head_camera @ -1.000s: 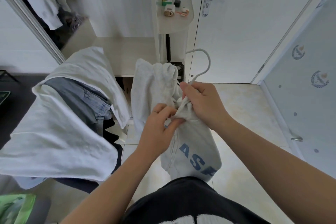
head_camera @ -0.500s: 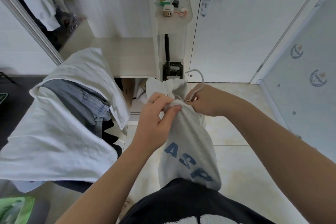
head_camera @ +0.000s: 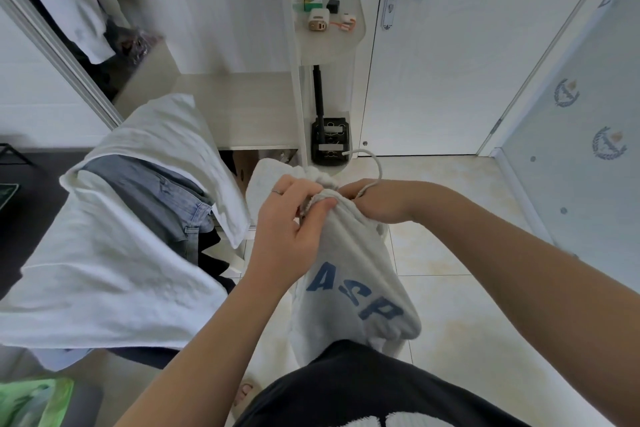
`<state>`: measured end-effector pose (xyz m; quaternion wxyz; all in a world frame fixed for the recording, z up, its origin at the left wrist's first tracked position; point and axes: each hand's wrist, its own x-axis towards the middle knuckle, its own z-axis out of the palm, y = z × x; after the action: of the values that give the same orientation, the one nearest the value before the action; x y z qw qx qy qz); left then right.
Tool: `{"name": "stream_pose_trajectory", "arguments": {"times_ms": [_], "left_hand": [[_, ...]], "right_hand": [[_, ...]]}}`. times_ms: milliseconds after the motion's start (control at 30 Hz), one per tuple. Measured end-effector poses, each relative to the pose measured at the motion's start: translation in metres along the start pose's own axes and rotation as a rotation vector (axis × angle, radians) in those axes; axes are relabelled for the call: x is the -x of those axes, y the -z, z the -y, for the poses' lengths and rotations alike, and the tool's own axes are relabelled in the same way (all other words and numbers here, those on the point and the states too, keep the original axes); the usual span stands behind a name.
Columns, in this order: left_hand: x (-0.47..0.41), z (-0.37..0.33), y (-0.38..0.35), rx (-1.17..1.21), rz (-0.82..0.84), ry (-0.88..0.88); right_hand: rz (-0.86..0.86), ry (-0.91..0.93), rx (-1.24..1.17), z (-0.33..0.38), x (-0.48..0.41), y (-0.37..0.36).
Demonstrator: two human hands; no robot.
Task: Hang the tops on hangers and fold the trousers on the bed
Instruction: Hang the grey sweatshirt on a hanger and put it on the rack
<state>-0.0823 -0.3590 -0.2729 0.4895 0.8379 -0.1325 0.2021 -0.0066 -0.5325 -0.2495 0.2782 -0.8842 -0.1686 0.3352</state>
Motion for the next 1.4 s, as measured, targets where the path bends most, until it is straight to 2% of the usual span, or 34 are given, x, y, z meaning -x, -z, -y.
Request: {"name": "stream_pose_trajectory", "arguments": {"times_ms": [167, 300, 433, 500, 600, 633, 767, 867, 967, 1033, 1133, 1200, 1300, 1400], "left_hand": [[0.010, 0.022, 0.017, -0.048, -0.063, 0.083], [0.014, 0.039, 0.026, -0.154, -0.075, 0.107], [0.014, 0.052, 0.028, -0.218, -0.068, 0.155], [0.008, 0.054, 0.027, -0.219, -0.020, 0.237], [0.000, 0.053, 0.022, -0.219, 0.165, 0.391], [-0.002, 0.049, 0.019, -0.177, 0.160, 0.401], [-0.022, 0.020, 0.008, 0.053, -0.165, 0.396], [-0.042, 0.016, 0.006, -0.061, -0.116, 0.346], [-0.050, 0.028, 0.018, -0.161, -0.133, 0.280], [-0.054, 0.032, 0.034, -0.182, -0.205, 0.319], [-0.067, 0.031, 0.058, -0.093, -0.367, 0.397], [-0.071, 0.023, 0.061, -0.088, -0.313, 0.368], [-0.064, 0.006, 0.041, -0.140, -0.087, 0.285], [-0.055, 0.007, 0.037, -0.177, 0.000, 0.203]], "right_hand": [[-0.062, 0.026, -0.090, -0.015, 0.006, 0.000], [-0.214, 0.065, -0.113, -0.024, 0.013, 0.004], [-0.365, 0.197, -0.176, -0.013, 0.022, 0.011], [-0.377, 0.240, -0.181, -0.007, 0.026, 0.013], [-0.370, 0.267, -0.179, 0.001, 0.030, 0.014], [-0.379, 0.277, -0.180, 0.004, 0.032, 0.015], [-0.393, 0.314, -0.109, 0.020, 0.039, 0.018], [-0.387, 0.347, 0.025, 0.029, 0.041, 0.012], [-0.380, 0.304, 0.078, 0.021, 0.045, 0.013], [-0.356, 0.235, 0.182, 0.009, 0.050, 0.016], [-0.286, 0.108, 0.393, -0.010, 0.055, 0.012], [-0.337, 0.115, 0.360, -0.009, 0.056, 0.010], [-0.469, 0.235, 0.268, 0.007, 0.052, 0.013], [-0.432, 0.275, 0.187, 0.015, 0.047, 0.012]]}}
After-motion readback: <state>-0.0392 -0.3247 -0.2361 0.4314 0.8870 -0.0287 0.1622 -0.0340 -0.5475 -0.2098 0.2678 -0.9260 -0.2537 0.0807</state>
